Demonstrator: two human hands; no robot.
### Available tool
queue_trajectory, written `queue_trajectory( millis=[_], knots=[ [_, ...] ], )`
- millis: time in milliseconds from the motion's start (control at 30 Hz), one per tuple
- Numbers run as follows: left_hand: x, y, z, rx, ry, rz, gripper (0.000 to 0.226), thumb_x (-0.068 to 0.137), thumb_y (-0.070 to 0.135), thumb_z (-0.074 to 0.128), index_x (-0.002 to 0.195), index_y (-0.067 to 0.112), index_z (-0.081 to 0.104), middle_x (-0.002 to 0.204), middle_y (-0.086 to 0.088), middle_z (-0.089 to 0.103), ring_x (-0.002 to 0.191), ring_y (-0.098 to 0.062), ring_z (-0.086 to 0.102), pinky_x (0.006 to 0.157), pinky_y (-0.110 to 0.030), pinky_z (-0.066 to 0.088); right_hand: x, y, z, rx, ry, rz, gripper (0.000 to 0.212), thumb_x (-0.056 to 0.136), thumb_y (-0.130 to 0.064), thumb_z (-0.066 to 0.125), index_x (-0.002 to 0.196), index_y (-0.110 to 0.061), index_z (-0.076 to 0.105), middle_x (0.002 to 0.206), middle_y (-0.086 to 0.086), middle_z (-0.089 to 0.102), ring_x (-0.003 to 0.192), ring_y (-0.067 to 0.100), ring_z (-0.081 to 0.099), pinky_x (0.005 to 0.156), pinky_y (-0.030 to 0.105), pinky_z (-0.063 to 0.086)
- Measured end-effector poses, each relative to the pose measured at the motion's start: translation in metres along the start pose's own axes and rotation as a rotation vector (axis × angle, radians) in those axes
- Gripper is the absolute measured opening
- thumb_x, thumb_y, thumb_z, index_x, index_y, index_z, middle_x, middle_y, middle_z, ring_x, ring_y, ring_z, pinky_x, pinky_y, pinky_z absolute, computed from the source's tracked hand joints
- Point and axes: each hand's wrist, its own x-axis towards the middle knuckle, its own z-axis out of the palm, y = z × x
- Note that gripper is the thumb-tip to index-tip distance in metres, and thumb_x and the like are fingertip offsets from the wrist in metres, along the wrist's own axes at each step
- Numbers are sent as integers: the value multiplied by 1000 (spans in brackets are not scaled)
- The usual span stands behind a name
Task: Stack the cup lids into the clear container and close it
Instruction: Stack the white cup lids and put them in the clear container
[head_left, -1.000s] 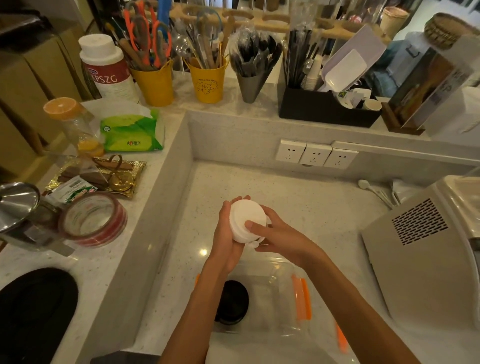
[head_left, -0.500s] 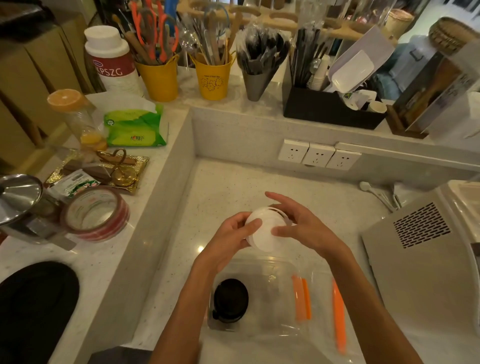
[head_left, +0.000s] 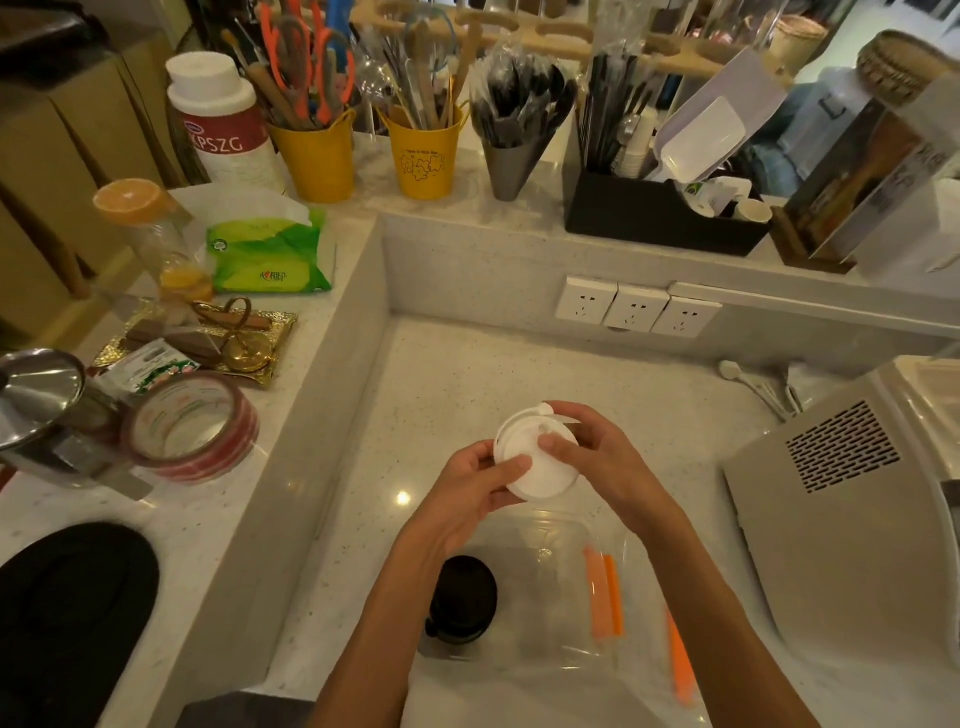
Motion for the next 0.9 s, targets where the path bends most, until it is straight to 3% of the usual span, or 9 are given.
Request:
queue_trajectory(
  millis=[67,133,267,400,500,600,700,767,900],
  knots=[
    [1,-2,6,-20,31,28,37,90,15,75,125,7,65,122,-14,72,109,-26,73,87,-34,62,-2,-2,2,-42,26,-17,50,87,-41,70,132,-47,50,122,-9,64,107,12,63,79,24,56],
    [2,-3,9,3,71,51,41,87,21,79,124,8,65,121,-13,73,107,-24,74,87,-34,62,-6,-3,4,-160,37,-85,61,87,-44,68,141,-50,39,135,-9,53,115,9,56,88,23,50],
    [-7,-6,7,82,51,60,44,89,32,75,119,3,62,115,-12,74,101,-23,75,82,-31,62,-23,-8,5,-486,-127,-180,77,77,-64,67,141,-64,25,148,-18,27,132,11,28,106,35,33],
    [-27,-11,-2,55,-42,39,47,92,37,66,123,2,60,119,-15,73,110,-30,72,87,-37,61,-45,-14,10,-611,-230,-143,81,77,-54,74,138,-68,23,148,-21,19,134,13,20,111,41,34],
    [-41,-19,-6,108,-75,34,40,96,33,66,125,5,61,124,-17,70,114,-31,70,94,-44,59,-62,-11,17,-635,-318,-111,91,77,-44,79,140,-67,18,152,-19,15,135,16,23,111,41,37],
    [-55,-23,-12,180,-93,3,44,94,45,65,122,11,65,120,-13,73,111,-27,72,91,-38,61,-78,0,27,-609,-314,-90,93,78,-41,80,140,-64,16,150,-16,19,132,17,34,107,38,46],
    [-65,-25,-20,288,-149,-111,47,101,61,43,111,29,76,113,-6,78,107,-22,74,86,-28,61,-93,16,30,-582,-311,-28,90,74,-52,76,139,-62,14,148,-11,29,128,15,41,104,37,47],
    [-64,-34,-23,476,-105,-173,56,102,65,30,105,34,77,105,-2,79,98,-15,75,80,-22,60,-100,28,31,-690,-302,-11,91,70,-59,71,141,-57,14,144,-9,36,122,15,46,100,36,48],
    [-51,-64,-30,792,60,-135,29,107,31,40,126,21,60,116,-6,68,91,-12,64,85,-32,58,-102,53,41,-1002,-234,-5,93,68,-66,63,146,-45,17,136,0,47,115,21,53,94,32,47]
  ],
)
